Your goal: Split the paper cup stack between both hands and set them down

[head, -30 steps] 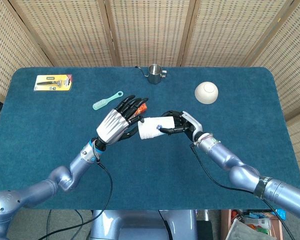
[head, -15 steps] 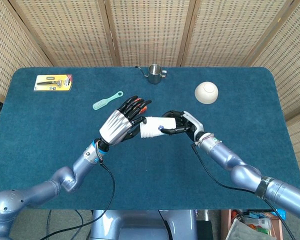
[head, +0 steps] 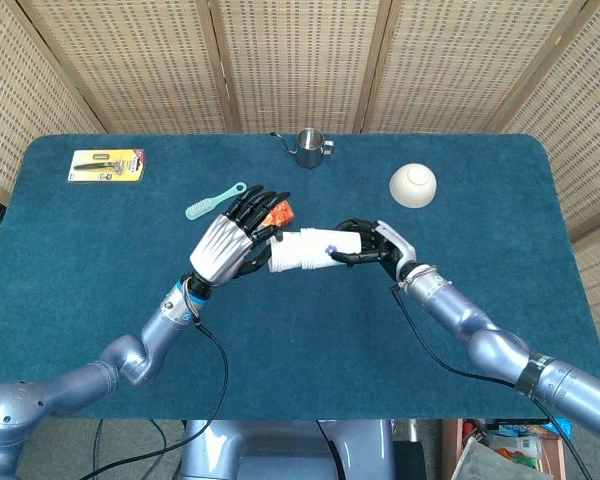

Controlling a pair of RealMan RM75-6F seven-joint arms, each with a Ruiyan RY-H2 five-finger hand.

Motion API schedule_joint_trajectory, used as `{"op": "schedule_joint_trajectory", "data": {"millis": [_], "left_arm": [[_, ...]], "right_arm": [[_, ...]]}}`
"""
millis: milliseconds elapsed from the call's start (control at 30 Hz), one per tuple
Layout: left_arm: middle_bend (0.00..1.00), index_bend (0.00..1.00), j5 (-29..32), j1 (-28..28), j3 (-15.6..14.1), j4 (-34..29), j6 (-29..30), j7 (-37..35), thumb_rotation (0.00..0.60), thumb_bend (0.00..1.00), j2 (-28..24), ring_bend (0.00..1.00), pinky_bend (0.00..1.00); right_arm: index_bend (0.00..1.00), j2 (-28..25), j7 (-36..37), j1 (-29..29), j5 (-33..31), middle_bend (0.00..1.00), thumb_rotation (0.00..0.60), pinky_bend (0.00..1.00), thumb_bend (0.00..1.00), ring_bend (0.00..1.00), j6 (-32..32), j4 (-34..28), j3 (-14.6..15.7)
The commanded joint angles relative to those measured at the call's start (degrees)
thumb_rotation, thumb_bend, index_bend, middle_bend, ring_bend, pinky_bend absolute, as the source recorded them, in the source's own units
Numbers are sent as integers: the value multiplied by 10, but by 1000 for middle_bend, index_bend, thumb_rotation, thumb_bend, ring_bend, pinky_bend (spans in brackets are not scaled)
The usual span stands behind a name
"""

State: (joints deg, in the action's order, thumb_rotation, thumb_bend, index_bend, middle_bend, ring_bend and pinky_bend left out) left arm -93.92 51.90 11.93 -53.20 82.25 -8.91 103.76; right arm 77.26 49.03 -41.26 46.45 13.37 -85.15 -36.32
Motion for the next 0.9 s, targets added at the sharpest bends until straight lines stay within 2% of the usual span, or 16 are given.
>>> {"op": "schedule_joint_trajectory", "data": {"millis": [33,567,733,900], "left_arm": [[117,739,4,-6,-3,-3,1,-6,600,583,-6,142,96],[132,763,12,-36,-19,2,8,-33,600,583,-36,142,97],[142,764,11,-57,-43,3,-3,-43,600,582,-62,142,96],[151,764,15,-86,-82,9,-42,-51,600,584,-86,142,96]], "right_arm": [[564,3,1,7,2,558,600,636,504,437,-4,8,-4],[564,23,-5,33,20,559,600,637,513,437,-28,65,-11],[564,28,-26,37,37,559,600,637,513,437,-29,84,0],[564,31,-54,37,56,559,600,637,513,437,-19,103,22]]}}
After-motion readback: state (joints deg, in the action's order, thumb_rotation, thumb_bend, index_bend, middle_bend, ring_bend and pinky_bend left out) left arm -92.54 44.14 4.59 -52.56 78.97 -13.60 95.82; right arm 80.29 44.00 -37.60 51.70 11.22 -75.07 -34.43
